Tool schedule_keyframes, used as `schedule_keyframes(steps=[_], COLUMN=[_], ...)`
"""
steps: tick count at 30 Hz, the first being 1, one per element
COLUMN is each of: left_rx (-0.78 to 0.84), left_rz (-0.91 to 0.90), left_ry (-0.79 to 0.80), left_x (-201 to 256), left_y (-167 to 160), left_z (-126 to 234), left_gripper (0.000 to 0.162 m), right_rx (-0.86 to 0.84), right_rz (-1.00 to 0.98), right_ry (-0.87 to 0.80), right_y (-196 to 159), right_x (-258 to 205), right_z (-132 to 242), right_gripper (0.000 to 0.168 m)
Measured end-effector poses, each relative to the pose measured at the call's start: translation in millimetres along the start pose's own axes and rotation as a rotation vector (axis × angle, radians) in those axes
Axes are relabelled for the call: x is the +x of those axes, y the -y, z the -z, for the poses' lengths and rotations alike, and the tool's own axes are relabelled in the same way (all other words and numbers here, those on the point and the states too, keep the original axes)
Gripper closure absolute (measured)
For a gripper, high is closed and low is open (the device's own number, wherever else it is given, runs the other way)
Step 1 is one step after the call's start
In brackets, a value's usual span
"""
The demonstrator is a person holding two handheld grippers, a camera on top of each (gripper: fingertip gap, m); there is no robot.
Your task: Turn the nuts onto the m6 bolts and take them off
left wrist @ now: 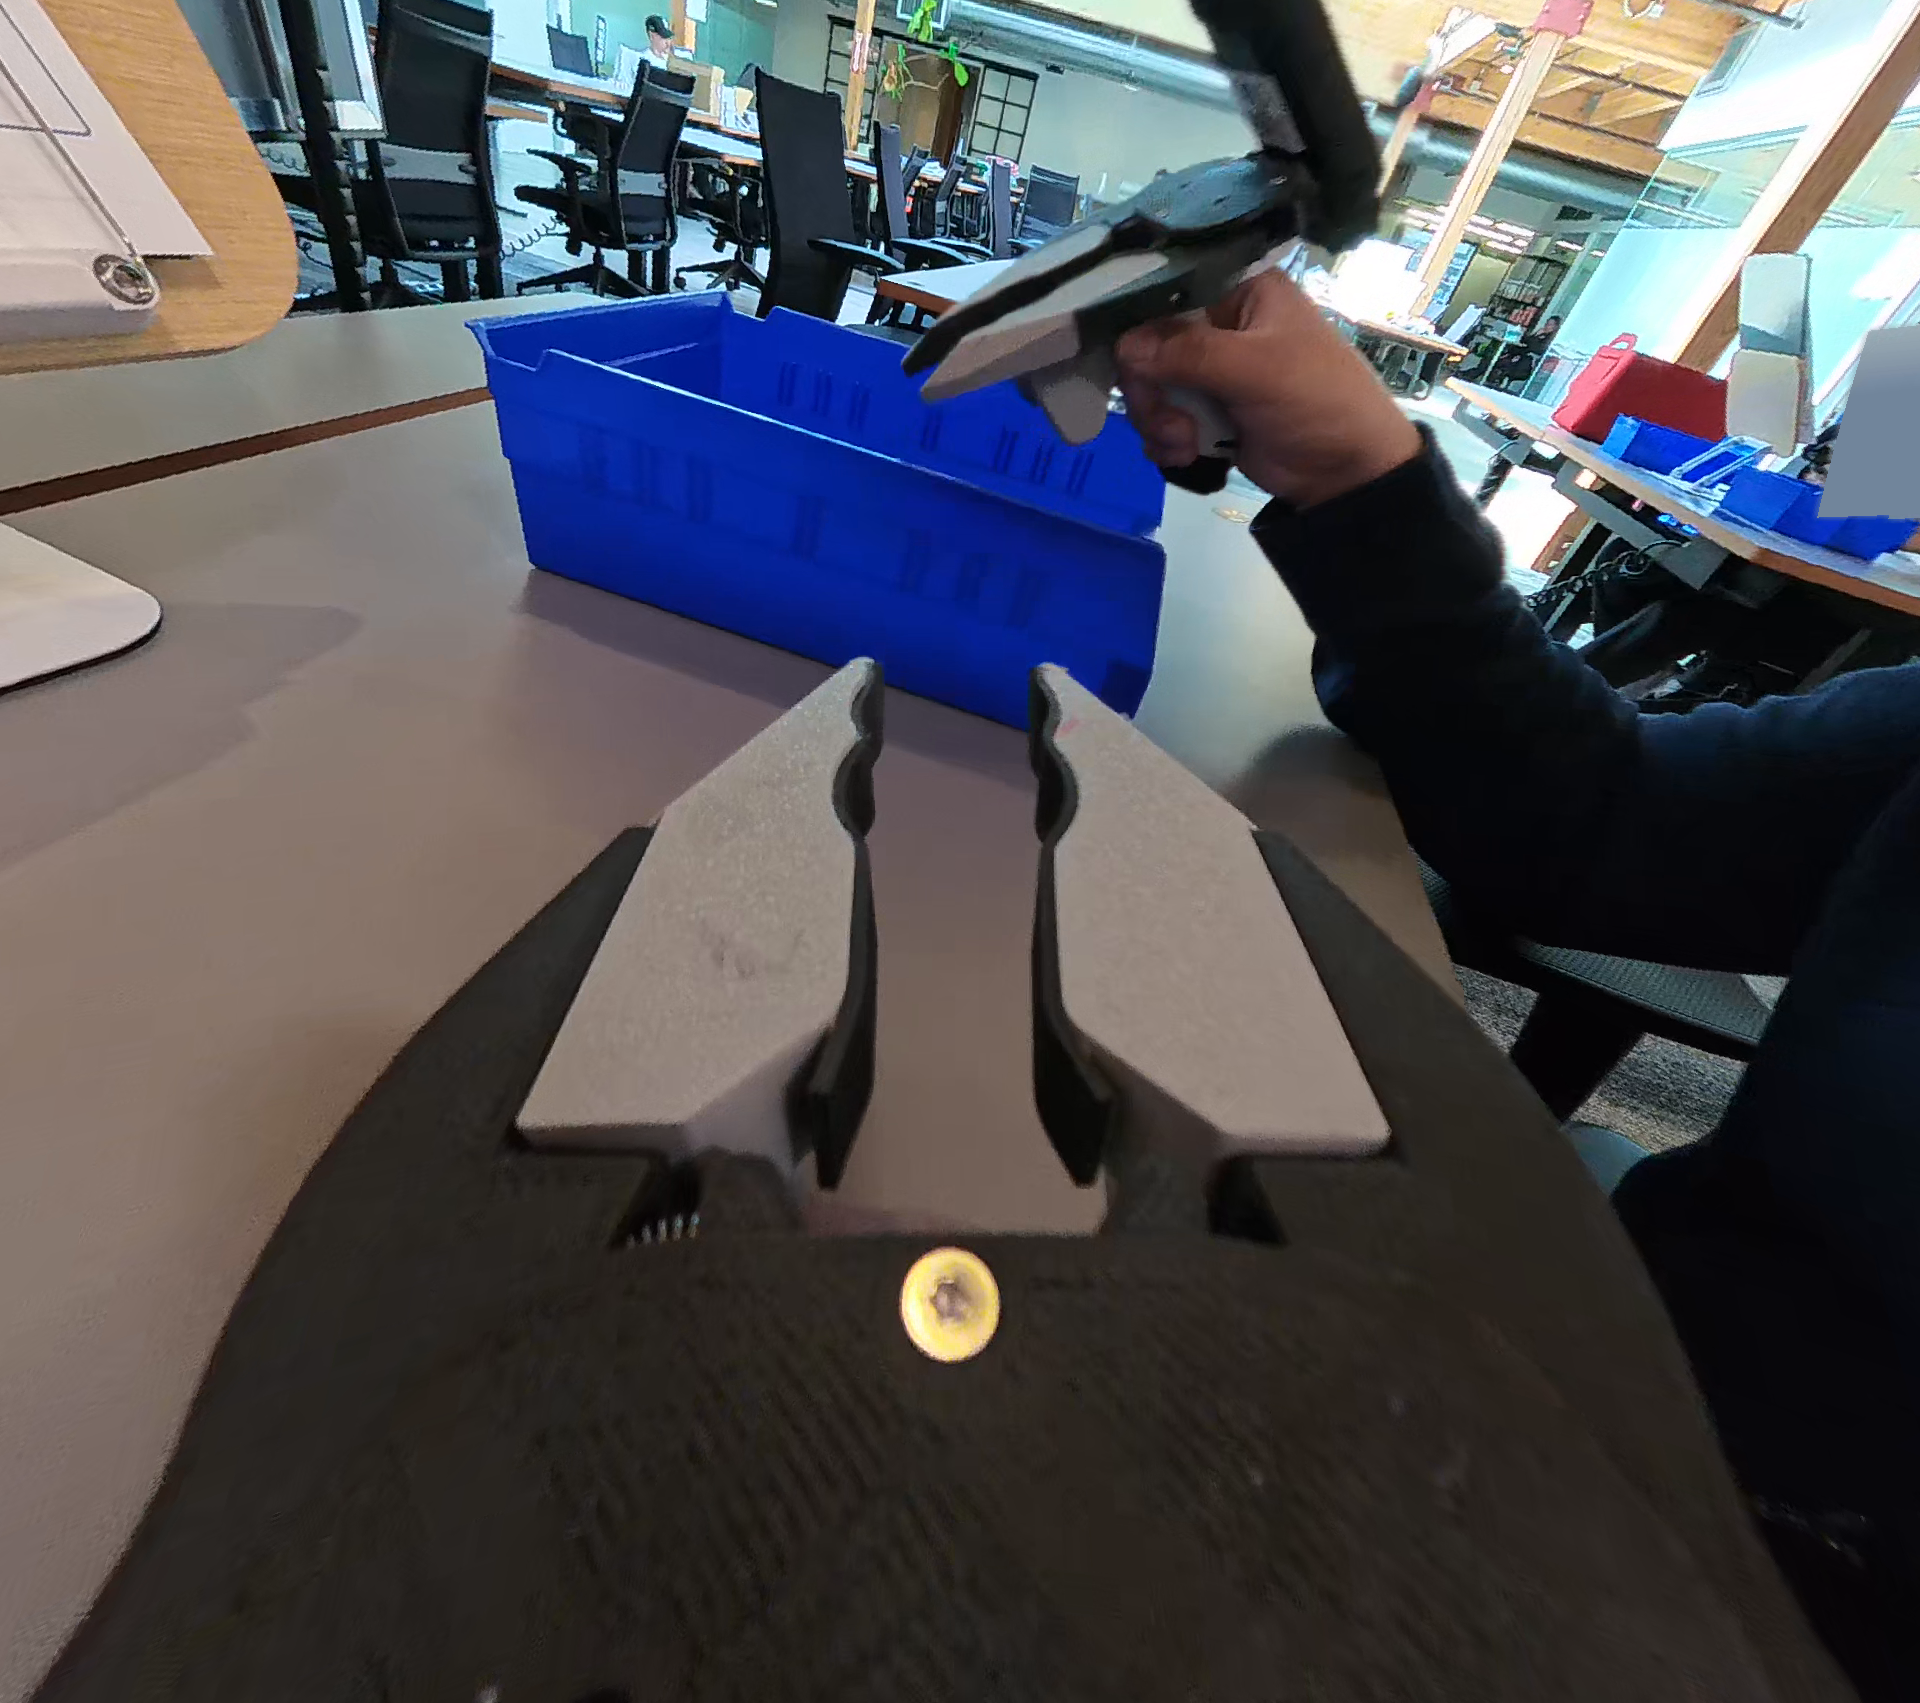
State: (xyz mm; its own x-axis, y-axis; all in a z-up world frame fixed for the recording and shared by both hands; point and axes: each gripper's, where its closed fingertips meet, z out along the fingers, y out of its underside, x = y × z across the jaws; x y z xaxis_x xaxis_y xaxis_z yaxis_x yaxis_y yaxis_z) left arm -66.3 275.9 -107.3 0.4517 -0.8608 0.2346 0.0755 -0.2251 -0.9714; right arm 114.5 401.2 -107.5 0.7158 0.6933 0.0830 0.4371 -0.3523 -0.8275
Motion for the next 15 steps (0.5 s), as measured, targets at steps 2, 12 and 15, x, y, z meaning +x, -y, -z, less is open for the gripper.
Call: schedule_keyframes(steps=[2,12,15], left_rx=[-0.024,-0.180,-0.279], left_rz=[0.010,-0.164,-0.256], left_ry=[0.019,0.240,0.342], left_x=[-3.9,-20.3,-2.2], left_y=[-4.2,-26.9,-37.0], left_z=[-1.1,0.1,13.9], left_gripper=[0.137,0.132,0.124], right_rx=[0.046,0.202,0.223], right_rz=[0.008,-0.022,-0.057], right_ry=[-0.012,0.116,0.236], right_y=[9.2,30.0,7.7], right_x=[-0.6,-37.3,-64.7], right_z=[8.1,52.5,69.2], right_gripper=[0.139,0.107,0.105])
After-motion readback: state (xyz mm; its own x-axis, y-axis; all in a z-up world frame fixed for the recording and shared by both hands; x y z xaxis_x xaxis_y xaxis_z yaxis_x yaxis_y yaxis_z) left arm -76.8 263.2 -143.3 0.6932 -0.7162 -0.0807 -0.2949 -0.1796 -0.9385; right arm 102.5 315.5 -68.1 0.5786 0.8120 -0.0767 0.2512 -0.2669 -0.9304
